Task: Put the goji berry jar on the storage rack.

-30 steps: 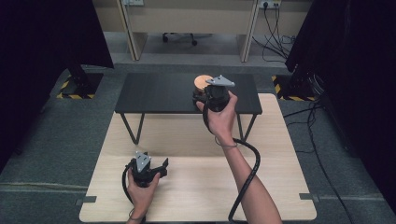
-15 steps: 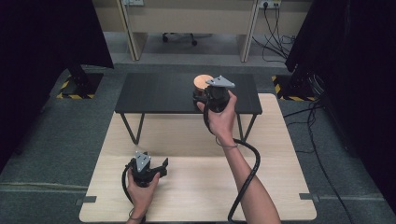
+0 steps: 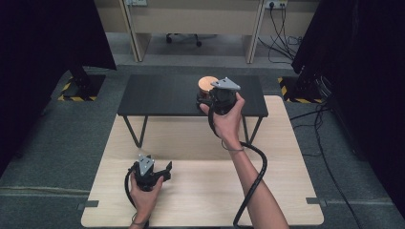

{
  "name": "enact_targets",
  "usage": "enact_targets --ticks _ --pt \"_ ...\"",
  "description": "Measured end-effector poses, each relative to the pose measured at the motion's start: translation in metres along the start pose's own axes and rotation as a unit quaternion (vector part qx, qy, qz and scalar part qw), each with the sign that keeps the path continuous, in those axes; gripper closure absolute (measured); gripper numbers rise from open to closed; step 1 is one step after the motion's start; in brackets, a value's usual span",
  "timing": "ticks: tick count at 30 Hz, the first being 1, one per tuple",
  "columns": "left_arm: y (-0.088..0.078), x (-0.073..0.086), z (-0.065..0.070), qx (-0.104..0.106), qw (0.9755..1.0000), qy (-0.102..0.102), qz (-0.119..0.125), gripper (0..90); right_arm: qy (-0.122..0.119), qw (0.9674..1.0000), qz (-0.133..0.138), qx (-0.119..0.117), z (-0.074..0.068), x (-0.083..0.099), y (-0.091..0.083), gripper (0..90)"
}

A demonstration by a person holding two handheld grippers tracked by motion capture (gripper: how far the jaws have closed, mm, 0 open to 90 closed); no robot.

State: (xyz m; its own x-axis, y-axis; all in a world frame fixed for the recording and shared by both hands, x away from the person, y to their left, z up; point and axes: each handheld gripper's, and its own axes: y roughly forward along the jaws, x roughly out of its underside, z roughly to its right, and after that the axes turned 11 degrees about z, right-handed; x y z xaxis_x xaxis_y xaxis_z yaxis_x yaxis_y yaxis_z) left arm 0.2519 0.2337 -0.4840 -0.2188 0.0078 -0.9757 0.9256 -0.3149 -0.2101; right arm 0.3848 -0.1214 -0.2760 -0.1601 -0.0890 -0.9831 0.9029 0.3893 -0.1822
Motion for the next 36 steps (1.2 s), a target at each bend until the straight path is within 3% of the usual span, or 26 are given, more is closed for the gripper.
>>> enact_targets --ticks 17,36 --pt "0.000 0.000 0.000 0.000 1.0000 0.001 0.000 8.7 0.007 0.9998 0.006 -0.017 0.005 0.003 -0.010 2.9" --pt "0.000 0.000 0.001 -0.001 1.0000 0.002 0.001 8.7 0.005 0.9991 0.028 -0.031 0.011 0.013 -0.040 1.7"
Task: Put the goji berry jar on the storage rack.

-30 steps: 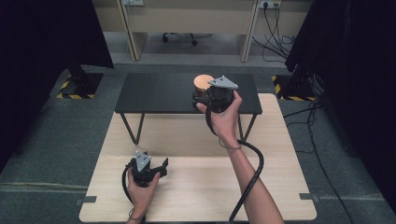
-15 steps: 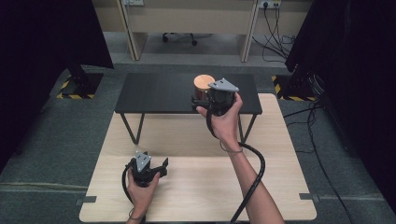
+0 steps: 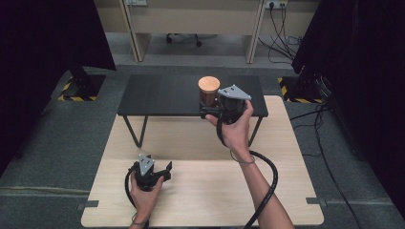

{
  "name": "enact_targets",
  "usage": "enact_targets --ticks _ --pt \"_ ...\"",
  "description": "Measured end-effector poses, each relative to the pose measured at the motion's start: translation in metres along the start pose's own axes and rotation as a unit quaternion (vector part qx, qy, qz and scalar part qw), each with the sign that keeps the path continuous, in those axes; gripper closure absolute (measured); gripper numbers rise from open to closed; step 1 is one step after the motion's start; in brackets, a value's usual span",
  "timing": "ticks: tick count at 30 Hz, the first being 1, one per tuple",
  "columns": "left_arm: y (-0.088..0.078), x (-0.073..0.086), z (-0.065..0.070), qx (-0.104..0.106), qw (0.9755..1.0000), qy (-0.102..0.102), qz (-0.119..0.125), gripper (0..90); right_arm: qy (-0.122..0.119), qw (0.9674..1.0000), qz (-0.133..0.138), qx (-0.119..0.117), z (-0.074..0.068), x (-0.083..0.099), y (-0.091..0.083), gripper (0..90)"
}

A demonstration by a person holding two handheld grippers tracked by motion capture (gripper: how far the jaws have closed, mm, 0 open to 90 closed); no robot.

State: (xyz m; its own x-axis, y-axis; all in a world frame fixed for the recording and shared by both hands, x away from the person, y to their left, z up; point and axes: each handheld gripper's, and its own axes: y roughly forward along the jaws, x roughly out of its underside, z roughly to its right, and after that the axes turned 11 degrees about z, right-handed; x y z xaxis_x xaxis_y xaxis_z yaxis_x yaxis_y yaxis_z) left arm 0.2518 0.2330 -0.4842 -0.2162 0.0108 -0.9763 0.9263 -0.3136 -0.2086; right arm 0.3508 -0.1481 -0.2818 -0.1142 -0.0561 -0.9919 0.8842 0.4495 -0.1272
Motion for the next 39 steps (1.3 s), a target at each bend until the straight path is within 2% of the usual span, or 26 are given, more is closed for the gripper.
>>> enact_targets --ticks 6,12,19,26,34,39 --pt "0.000 0.000 0.000 0.000 1.0000 0.000 0.001 8.7 0.004 0.9999 0.008 -0.013 0.002 0.006 -0.012 1.6" --pt "0.000 0.000 0.001 0.000 1.0000 0.002 0.001 8.7 0.009 0.9997 0.017 -0.017 0.005 0.012 -0.027 1.5" --pt "0.000 0.000 0.001 -0.001 1.0000 0.003 0.001 8.7 0.004 0.9993 0.024 -0.028 0.009 0.017 -0.046 1.5" --pt "-0.001 0.000 0.002 -0.001 1.0000 0.004 0.001 8.7 0.008 0.9993 0.020 -0.032 0.013 0.042 -0.069 1.5" --pt "-0.001 0.001 0.002 -0.001 1.0000 0.004 0.001 8.7 0.000 0.9992 0.022 -0.033 0.017 0.058 -0.088 1.2" --pt "-0.001 0.001 0.003 -0.002 1.0000 0.006 0.001 8.7 -0.004 0.9995 0.010 -0.030 0.019 0.083 -0.100 0.9"
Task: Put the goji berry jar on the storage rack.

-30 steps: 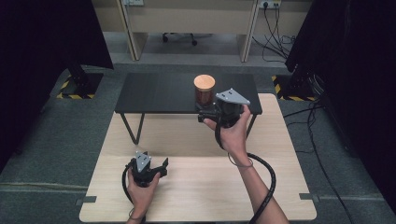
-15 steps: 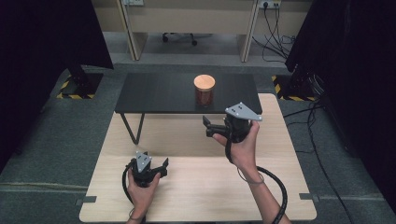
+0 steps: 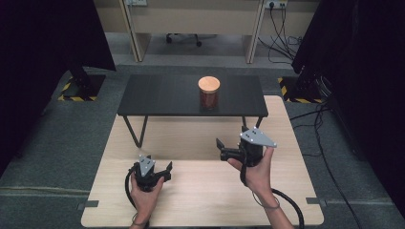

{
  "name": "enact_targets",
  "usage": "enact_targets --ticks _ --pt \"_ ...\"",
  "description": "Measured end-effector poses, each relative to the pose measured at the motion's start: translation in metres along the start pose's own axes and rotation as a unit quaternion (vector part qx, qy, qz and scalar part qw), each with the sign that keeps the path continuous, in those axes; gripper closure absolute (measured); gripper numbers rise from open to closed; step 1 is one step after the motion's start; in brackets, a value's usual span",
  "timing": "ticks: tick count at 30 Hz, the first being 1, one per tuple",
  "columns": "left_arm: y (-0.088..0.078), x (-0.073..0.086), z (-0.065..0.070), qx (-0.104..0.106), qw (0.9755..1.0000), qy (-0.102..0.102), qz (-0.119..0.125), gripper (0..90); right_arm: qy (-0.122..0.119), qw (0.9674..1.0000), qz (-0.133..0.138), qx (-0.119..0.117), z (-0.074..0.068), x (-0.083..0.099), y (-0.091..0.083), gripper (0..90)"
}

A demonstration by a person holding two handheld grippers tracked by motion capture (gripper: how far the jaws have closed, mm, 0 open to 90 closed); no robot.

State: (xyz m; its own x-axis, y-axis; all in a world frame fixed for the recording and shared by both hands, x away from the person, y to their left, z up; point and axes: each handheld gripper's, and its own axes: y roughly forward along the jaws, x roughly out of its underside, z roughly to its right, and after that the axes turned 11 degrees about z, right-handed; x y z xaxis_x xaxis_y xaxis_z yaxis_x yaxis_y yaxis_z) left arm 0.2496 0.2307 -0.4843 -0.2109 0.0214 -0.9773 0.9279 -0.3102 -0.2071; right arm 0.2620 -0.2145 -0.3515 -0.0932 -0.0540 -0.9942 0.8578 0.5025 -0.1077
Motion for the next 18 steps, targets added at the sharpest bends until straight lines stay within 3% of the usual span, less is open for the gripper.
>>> enact_targets --ticks 2,6,7,8,9,15,18 --pt "0.000 0.000 0.000 0.000 1.0000 0.001 -0.001 8.7 -0.004 1.0000 -0.004 0.004 -0.001 0.007 -0.002 0.8" --pt "0.000 0.000 0.000 0.000 1.0000 0.002 0.000 8.7 -0.007 0.9995 -0.031 0.007 0.000 0.041 -0.004 0.6" --pt "0.000 0.000 0.000 0.000 1.0000 0.002 0.000 8.7 0.001 0.9994 -0.035 0.008 0.001 0.053 -0.006 0.7" --pt "0.000 0.000 0.000 0.000 1.0000 0.002 0.000 8.7 0.001 0.9994 -0.035 0.008 0.001 0.053 -0.006 0.7" --pt "0.000 0.000 0.000 0.000 1.0000 0.002 0.000 8.7 0.003 0.9995 -0.030 0.010 0.000 0.065 -0.008 0.7" --pt "-0.001 0.001 0.001 0.000 1.0000 0.003 0.001 8.7 0.000 0.9999 -0.014 0.009 -0.003 0.086 -0.015 0.8" --pt "-0.001 0.001 0.001 0.000 1.0000 0.002 0.002 8.6 -0.005 0.9997 -0.020 0.009 -0.006 0.092 -0.016 0.7"
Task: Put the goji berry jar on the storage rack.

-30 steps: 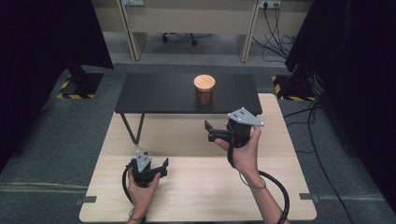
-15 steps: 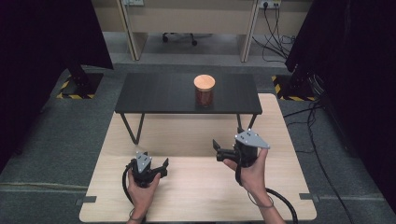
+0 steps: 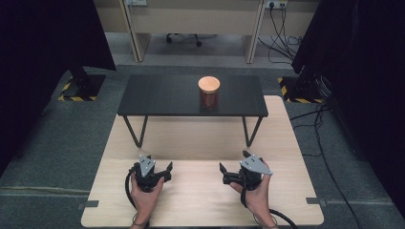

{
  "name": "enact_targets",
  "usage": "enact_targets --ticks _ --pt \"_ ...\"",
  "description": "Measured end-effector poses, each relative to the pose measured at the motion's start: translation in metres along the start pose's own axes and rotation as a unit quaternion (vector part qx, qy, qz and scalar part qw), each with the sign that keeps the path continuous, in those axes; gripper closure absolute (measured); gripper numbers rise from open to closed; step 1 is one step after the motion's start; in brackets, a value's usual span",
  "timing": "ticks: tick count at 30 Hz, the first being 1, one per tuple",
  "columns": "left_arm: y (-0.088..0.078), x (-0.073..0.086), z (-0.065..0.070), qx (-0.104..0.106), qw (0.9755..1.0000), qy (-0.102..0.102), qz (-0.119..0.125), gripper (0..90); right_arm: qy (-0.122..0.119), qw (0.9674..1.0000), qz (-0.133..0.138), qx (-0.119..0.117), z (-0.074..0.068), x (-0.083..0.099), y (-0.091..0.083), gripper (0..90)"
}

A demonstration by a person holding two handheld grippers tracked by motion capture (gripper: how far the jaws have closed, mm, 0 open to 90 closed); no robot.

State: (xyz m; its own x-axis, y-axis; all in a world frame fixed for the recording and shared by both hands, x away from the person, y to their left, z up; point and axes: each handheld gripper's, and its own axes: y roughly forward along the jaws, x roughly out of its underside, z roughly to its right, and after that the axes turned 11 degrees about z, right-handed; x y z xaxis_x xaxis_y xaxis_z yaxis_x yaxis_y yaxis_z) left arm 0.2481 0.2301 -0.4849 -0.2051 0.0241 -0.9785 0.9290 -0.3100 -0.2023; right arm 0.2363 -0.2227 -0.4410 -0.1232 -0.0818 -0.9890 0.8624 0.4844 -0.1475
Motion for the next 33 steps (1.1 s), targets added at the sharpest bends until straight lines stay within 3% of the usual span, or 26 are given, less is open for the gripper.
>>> enact_targets --ticks 7,10,33 --pt "0.000 0.000 0.000 0.000 1.0000 0.000 0.001 8.7 0.011 0.9991 -0.041 0.000 -0.001 0.026 0.001 1.2" --pt "0.000 0.000 0.000 0.000 1.0000 0.001 0.001 8.7 0.016 0.9988 -0.046 0.000 0.000 0.031 0.001 1.2" --pt "0.000 0.001 0.001 0.001 1.0000 0.002 0.002 8.7 0.027 0.9985 -0.047 -0.002 0.001 0.037 -0.003 1.4"
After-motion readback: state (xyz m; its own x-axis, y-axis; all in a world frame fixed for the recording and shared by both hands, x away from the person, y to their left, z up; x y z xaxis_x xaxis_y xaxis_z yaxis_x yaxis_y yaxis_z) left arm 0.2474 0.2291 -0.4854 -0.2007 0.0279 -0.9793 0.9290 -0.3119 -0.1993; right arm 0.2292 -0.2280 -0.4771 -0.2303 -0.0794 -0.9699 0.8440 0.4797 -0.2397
